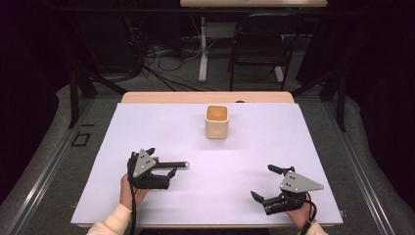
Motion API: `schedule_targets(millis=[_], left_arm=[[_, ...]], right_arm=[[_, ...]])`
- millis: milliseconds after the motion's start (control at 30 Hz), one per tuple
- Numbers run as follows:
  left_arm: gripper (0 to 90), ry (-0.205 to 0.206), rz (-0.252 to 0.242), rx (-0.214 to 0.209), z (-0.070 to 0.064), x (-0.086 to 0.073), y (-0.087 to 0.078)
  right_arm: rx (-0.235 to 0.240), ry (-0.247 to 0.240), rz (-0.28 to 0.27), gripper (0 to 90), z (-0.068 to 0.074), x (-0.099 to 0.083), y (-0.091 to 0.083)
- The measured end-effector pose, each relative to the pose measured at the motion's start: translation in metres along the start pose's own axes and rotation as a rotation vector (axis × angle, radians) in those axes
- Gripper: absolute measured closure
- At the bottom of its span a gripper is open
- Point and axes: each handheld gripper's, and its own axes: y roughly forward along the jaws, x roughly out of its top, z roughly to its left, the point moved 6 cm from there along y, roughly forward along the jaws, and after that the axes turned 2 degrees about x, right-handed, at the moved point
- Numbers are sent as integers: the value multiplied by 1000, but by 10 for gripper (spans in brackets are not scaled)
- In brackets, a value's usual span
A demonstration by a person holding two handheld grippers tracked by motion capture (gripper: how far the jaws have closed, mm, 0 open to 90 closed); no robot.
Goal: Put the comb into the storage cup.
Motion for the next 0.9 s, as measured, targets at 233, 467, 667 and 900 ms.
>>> schedule_targets(millis=[233,467,667,900], left_arm=[[0,0,5,-4,-1,2,9],[0,-8,8,-11,-2,6,16],[0,-7,18,-27,-3,7,23],[14,-21,46,-36,-2,8,30]], right_arm=[[1,0,1,0,0,0,0],[1,-2,1,0,0,0,0],[5,-2,1,0,0,0,0],[6,-3,2,0,0,0,0]])
